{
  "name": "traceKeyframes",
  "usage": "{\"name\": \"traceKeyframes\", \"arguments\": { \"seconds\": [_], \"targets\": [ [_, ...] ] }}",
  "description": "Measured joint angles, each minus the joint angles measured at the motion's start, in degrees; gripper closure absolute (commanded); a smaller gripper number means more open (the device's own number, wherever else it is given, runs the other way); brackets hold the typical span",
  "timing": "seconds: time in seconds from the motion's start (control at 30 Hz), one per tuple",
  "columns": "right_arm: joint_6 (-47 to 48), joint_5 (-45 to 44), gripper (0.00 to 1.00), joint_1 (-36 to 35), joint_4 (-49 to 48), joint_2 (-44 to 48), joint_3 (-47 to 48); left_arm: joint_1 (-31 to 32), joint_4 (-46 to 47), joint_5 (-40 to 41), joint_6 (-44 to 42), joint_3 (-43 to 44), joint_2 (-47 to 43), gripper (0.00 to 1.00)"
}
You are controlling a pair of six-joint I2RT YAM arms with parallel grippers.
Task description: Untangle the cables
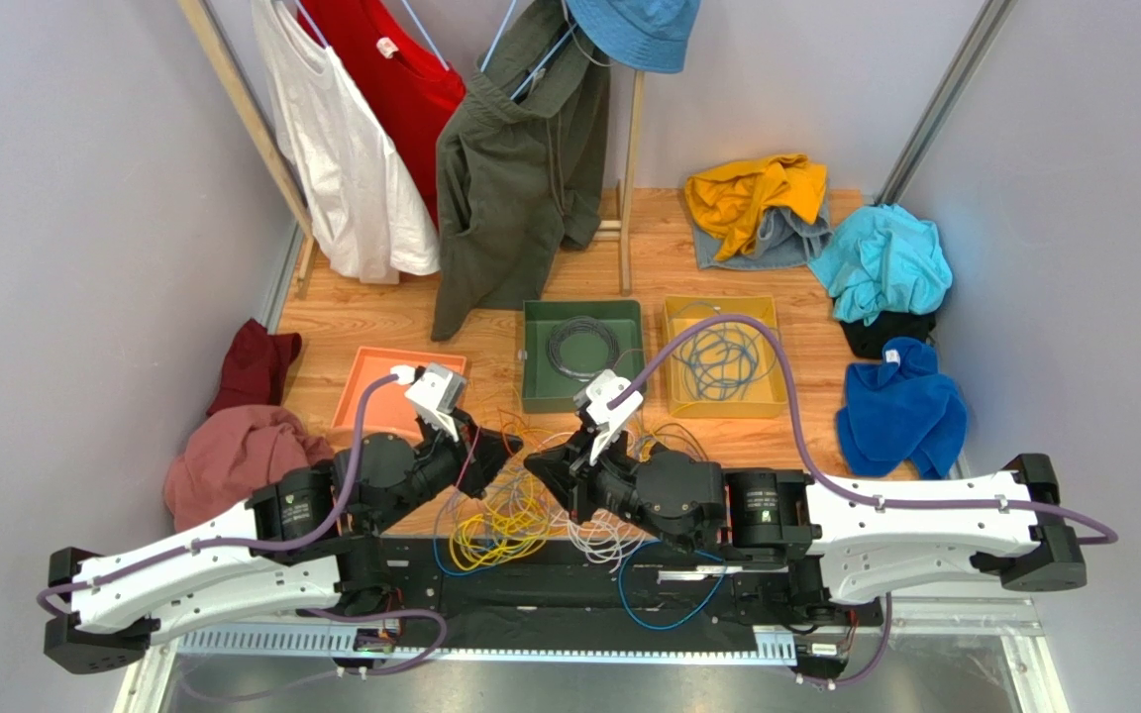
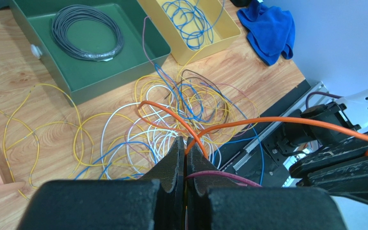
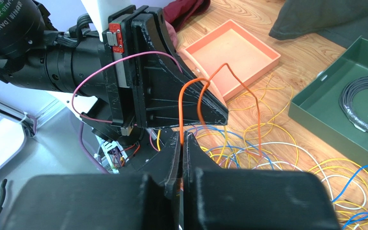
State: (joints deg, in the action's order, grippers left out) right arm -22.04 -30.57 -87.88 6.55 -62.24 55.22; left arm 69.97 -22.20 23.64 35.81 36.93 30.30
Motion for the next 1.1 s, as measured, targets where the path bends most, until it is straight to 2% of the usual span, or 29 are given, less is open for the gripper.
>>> {"name": "traceKeyframes", "arguments": {
  "seconds": [0.13, 0.17, 0.2, 0.23, 0.27, 0.3, 0.33, 0.57, 0.8, 0.97, 1.1],
  "targets": [
    [-0.02, -0.20, 1.00, 0.00, 0.00, 1.53, 0.02, 0.00, -0.09, 0.13, 0.09, -1.07, -1.99, 1.00],
    [0.02, -0.37, 1.00, 0.00, 0.09, 2.47, 0.02, 0.00, -0.07, 0.28, 0.17, -1.60, -2.54, 0.96],
    [0.22, -0.59, 1.00, 0.00, 0.42, 3.78, 0.02, 0.00, -0.04, 0.24, 0.35, -2.08, -2.89, 0.87],
    [0.61, -0.94, 1.00, 0.02, 1.22, 5.25, 0.09, 0.02, 0.74, -0.35, 0.87, -2.67, -3.34, 0.61],
    [1.05, -1.31, 1.00, 0.11, 2.51, 6.45, 0.28, 0.39, 1.81, -1.07, 1.16, -2.99, -3.74, 0.49],
    [1.55, -2.01, 1.00, 0.26, 4.20, 7.39, 1.07, 0.57, 1.99, -1.07, 1.05, -3.26, -4.07, 0.16],
    [2.08, -2.56, 1.00, 0.28, 5.40, 8.07, 2.29, 0.35, 1.64, -0.28, 1.66, -3.87, -4.52, 0.01],
    [9.42, -6.99, 1.00, 0.26, 11.54, 10.58, 22.43, -0.20, -2.89, 1.95, 5.38, -11.34, -6.56, 0.01],
    [16.00, -8.76, 1.00, 0.26, 16.63, 8.83, 39.67, -0.22, -6.25, 3.52, 10.08, -15.34, -8.17, 0.01],
    [17.77, -8.81, 1.00, 0.26, 18.73, 7.10, 44.59, -0.22, -7.56, 3.85, 10.27, -16.81, -11.54, 0.01],
    [17.66, -9.11, 1.00, 0.26, 19.28, 7.26, 41.38, -0.22, -0.94, 1.66, 5.73, -17.68, -17.40, 0.01]
  ]
}}
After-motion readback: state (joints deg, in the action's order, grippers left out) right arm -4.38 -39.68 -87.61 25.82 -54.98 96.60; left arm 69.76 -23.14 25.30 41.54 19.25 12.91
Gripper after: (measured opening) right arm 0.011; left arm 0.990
